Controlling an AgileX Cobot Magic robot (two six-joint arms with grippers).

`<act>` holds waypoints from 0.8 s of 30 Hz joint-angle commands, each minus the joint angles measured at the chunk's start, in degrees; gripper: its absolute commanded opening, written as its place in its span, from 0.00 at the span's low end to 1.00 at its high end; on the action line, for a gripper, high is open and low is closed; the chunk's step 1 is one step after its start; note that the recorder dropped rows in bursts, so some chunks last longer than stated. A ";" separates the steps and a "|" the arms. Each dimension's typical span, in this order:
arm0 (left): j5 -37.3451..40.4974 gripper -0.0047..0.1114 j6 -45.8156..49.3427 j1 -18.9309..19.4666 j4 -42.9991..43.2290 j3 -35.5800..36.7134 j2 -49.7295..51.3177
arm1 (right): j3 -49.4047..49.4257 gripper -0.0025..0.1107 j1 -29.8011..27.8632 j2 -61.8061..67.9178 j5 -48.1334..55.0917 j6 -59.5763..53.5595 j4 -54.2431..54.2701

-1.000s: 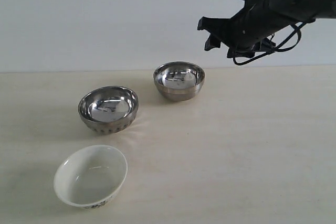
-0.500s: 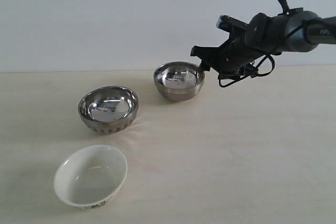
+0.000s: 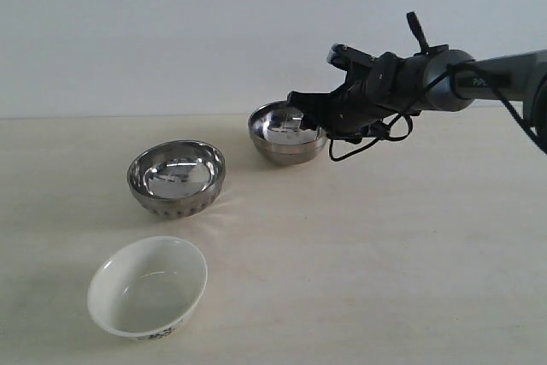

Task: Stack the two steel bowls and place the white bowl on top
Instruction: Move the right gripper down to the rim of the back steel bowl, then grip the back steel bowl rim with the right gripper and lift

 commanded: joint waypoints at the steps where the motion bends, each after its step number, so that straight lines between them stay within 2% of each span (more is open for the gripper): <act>1: -0.44 0.07 -0.56 0.01 -0.39 0.20 -0.22 | -1.08 0.43 0.29 1.18 -0.85 -0.46 -0.06; 4: -0.44 0.07 -0.56 0.01 -0.39 0.20 -0.22 | -1.08 0.42 0.29 1.18 -0.85 -0.58 -0.17; 6: -0.44 0.07 -0.56 0.01 -0.39 0.20 -0.22 | -1.08 0.36 0.29 1.18 -0.88 -0.59 -0.26; 7: -0.44 0.07 -0.56 0.01 -0.39 0.20 -0.22 | -1.08 0.22 0.29 1.18 -0.99 -0.69 -0.63; 10: -0.44 0.07 -0.56 0.01 -0.39 0.20 -0.22 | -1.08 0.02 0.29 1.08 -0.24 -2.58 -1.55; 14: -0.44 0.07 -0.56 0.01 -0.39 0.20 -0.22 | -2.42 0.02 -1.27 0.02 6.47 -3.07 -1.55; 20: -0.44 0.07 -0.56 0.01 -0.39 0.20 -0.22 | -2.42 0.02 -4.33 -8.87 19.82 -5.12 -2.67; 24: -0.44 0.07 -0.56 0.01 -0.39 0.20 -0.22 | 5.69 0.02 -4.33 -18.07 20.56 -5.28 -4.77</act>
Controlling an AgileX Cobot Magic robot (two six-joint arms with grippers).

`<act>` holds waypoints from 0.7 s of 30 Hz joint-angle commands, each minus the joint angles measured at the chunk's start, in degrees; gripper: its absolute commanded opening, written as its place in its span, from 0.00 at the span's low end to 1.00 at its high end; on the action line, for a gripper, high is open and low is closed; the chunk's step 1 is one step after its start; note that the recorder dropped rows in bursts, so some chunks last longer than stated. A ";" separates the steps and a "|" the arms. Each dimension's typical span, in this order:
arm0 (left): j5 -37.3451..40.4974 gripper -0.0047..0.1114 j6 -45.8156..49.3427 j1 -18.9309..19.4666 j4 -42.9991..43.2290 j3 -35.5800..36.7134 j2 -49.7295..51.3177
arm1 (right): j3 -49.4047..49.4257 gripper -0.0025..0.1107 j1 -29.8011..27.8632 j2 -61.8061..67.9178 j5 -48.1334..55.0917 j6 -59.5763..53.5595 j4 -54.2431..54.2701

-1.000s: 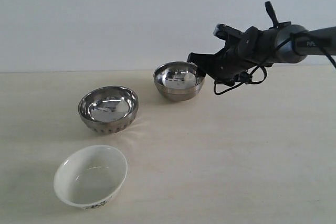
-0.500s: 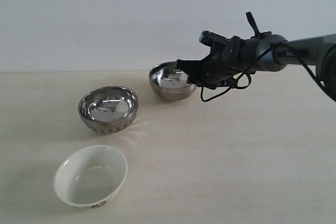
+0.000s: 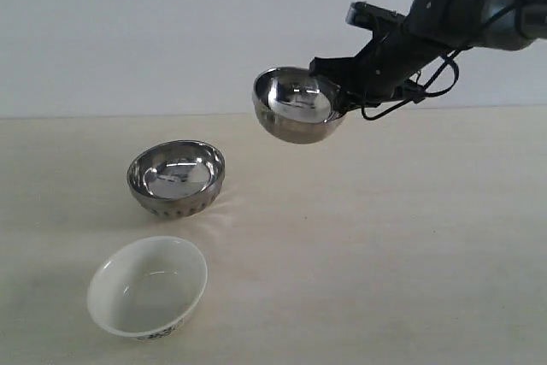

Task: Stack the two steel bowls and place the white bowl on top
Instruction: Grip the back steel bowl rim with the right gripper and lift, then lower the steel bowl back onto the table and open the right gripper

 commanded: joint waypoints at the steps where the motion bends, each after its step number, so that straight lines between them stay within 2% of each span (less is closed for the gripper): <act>1: -0.44 0.07 -0.56 0.01 -0.39 0.20 -0.22 | 8.26 0.02 -0.19 -9.32 0.50 -0.77 -3.15; 6: -0.44 0.07 -0.56 0.01 -0.39 0.20 -0.22 | 23.16 0.02 -0.19 -17.79 -3.54 -0.17 -4.56; 9: -0.44 0.07 -0.56 0.01 -0.39 0.20 -0.22 | 31.12 0.02 1.96 -19.72 -6.42 -0.37 -5.05; 14: -0.44 0.07 -0.56 0.01 -0.39 0.20 -0.22 | 32.77 0.02 6.46 -19.72 -9.32 1.43 -6.35; 21: -0.44 0.07 -0.56 0.01 -0.39 0.20 -0.22 | 32.77 0.02 6.78 -19.30 -10.86 6.07 -10.69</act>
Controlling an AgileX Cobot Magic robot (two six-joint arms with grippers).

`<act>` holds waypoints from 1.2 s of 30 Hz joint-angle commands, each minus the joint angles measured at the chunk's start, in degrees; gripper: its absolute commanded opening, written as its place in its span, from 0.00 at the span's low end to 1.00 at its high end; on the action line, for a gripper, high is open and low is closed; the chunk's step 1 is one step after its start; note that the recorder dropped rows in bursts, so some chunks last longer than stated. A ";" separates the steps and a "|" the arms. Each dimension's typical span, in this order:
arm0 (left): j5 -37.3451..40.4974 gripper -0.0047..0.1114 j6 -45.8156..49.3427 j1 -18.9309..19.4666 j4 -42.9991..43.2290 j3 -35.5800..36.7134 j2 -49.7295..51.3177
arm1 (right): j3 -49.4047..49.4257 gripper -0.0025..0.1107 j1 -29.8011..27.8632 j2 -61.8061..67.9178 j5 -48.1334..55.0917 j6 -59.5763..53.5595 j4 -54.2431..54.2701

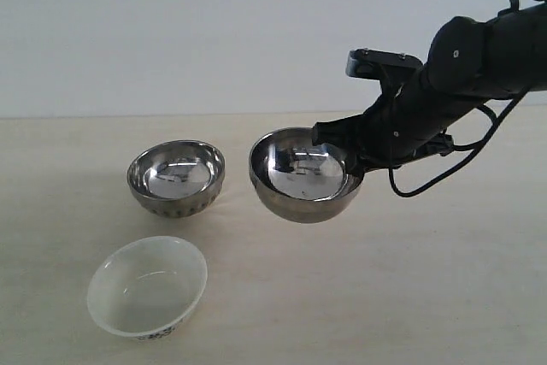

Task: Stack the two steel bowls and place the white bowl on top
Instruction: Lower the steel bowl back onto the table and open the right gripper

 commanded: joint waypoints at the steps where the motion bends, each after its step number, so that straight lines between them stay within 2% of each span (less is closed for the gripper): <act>1: -0.44 0.07 -0.56 0.01 -0.39 0.20 -0.22 | 0.07 0.02 0.02 -0.13 -1.84 3.25 -3.58; 9: -0.44 0.07 -0.56 0.01 -0.39 0.20 -0.22 | -0.58 0.02 0.02 7.31 -8.69 4.14 -3.57; 19: -0.44 0.07 -0.56 0.01 -0.39 0.20 -0.22 | -7.71 0.02 0.02 12.09 -6.56 4.13 -3.72; 31: -0.44 0.07 -0.56 0.01 -0.39 0.20 -0.22 | -8.66 0.03 0.02 15.51 -6.53 4.13 -4.41; 33: -0.44 0.07 -0.56 0.01 -0.39 0.20 -0.22 | -8.66 0.09 0.02 15.40 -6.53 4.13 -4.41; 36: -0.44 0.07 -0.56 0.01 -0.39 0.20 -0.22 | -8.66 0.30 0.02 15.40 -6.43 4.13 -4.41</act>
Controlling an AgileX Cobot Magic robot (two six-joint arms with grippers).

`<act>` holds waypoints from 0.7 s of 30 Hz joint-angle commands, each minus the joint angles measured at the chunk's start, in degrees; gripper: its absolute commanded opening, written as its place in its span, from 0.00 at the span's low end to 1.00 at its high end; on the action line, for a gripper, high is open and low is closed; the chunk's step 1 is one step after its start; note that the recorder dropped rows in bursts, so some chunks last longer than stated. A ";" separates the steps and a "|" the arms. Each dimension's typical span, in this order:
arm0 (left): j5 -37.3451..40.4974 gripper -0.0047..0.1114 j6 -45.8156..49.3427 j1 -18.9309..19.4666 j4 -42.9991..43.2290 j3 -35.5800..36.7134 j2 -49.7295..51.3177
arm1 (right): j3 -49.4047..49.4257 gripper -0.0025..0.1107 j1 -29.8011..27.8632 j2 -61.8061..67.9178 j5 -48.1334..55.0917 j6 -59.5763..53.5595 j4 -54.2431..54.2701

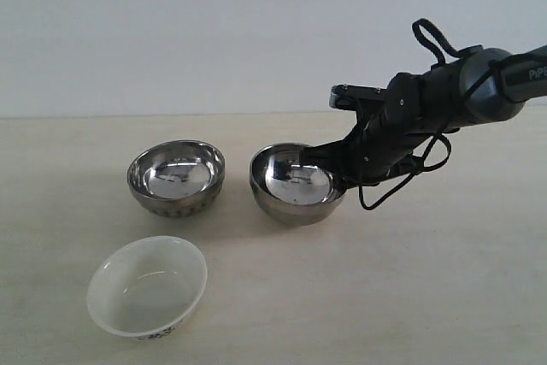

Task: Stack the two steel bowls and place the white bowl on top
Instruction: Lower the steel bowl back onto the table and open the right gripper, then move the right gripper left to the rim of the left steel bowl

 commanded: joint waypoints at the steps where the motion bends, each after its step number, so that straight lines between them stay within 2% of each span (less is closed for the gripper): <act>1: -0.44 0.07 -0.56 0.01 -0.39 0.20 -0.22 | -0.24 0.39 0.02 0.02 0.32 -0.41 -0.75; 2: -0.44 0.07 -0.56 0.01 -0.39 0.20 -0.22 | -0.24 0.46 0.02 0.02 0.29 -0.49 -0.75; 4: -0.44 0.07 -0.56 0.01 -0.39 0.20 -0.22 | -0.24 0.52 0.02 -0.21 0.48 -0.85 -1.09; 10: -0.44 0.07 -0.56 0.01 -0.39 0.20 -0.22 | -0.24 0.40 0.02 -4.19 4.18 -1.83 -1.84; 21: -0.44 0.07 -0.56 0.01 -0.39 0.20 -0.22 | -0.14 0.40 1.90 -16.14 10.56 -1.83 -2.62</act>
